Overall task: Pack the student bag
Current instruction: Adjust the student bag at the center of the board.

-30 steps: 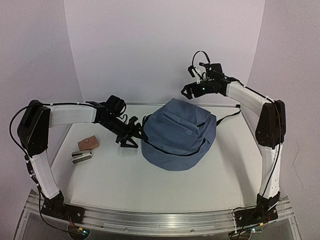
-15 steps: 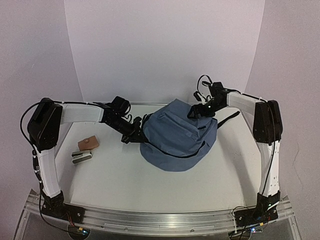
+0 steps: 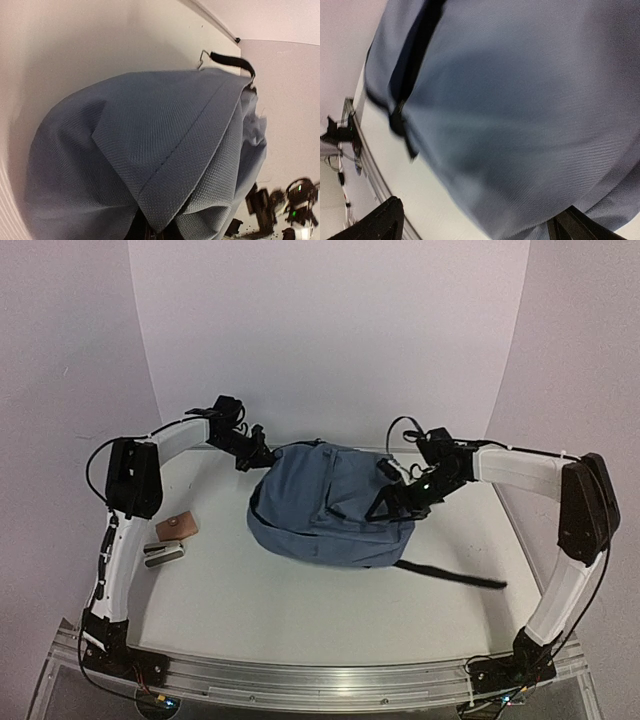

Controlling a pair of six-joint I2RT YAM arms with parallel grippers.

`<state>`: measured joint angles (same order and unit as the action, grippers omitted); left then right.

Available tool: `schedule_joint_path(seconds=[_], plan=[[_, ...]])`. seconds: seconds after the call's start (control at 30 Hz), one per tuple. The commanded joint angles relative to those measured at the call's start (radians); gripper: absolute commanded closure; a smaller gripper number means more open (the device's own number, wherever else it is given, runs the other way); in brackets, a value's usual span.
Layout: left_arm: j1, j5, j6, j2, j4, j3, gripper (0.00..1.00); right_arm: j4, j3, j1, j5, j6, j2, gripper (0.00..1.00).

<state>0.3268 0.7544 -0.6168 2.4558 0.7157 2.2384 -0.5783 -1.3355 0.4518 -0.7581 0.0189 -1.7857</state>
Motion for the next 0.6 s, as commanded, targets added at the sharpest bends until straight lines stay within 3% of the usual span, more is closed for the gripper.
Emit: schedule_joint_path(seconds=[0.0, 0.1, 0.2, 0.4, 0.57], plan=[[-0.029, 0.018, -0.016, 0.067, 0.043, 0.228, 0.86, -0.011, 0.012, 0.134, -0.095, 0.02, 0.119, 0.02], [-0.05, -0.023, 0.001, -0.023, 0.029, 0.11, 0.64, -0.059, -0.079, 0.126, -0.015, -0.068, 0.101, 0.02], [-0.053, -0.1, 0.059, -0.165, 0.058, -0.056, 0.51, -0.09, -0.203, 0.096, 0.05, -0.115, 0.06, 0.02], [-0.048, -0.228, 0.121, -0.486, 0.051, -0.41, 0.42, -0.092, -0.346, 0.111, 0.13, -0.182, 0.004, 0.13], [-0.012, -0.208, 0.109, -0.665, 0.017, -0.61, 0.42, -0.084, -0.396, 0.195, 0.236, -0.219, -0.051, 0.29]])
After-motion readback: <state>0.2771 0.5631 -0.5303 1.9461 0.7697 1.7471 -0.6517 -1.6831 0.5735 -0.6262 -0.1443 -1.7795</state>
